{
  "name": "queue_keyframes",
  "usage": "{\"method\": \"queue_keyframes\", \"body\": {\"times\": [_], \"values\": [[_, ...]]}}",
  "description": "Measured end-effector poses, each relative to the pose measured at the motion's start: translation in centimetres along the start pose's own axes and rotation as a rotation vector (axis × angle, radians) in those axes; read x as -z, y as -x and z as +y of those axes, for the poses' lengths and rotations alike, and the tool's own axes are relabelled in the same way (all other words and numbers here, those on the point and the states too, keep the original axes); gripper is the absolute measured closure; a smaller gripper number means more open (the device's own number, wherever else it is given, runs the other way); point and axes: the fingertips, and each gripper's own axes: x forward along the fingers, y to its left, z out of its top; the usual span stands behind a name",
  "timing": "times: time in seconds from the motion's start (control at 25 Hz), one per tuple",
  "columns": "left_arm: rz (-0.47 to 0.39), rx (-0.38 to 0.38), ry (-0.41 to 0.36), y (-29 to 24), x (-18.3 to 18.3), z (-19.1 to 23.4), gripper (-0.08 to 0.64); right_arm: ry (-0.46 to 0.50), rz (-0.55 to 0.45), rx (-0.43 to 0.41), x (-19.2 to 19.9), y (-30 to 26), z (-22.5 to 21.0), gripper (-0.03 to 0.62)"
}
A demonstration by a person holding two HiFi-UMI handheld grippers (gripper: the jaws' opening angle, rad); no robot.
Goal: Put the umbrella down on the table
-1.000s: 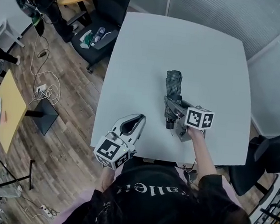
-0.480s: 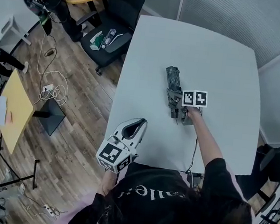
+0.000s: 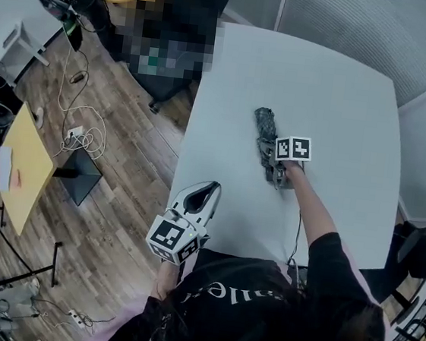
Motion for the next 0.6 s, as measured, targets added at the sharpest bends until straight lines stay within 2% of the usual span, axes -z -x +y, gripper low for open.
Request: {"method": "queue_keyframes", "body": {"times": [0.24, 0.52, 0.6], "values": [[0.003, 0.024, 0.001, -0.1, -0.1, 0.0, 0.528, 0.012, -0.028, 0.055, 0.4, 0.6, -0.5, 0.313], [0.023, 0.067, -0.004, 0.1, 0.5, -0.8, 0.528, 0.111, -0.099, 0.057, 0.0, 3.9, 0.8, 0.311], [0.028, 0.083, -0.010, 0.1, 0.7, -1.2, 0.528, 0.108, -0.145, 0.039, -0.1, 5.3, 1.2, 0.311]]}}
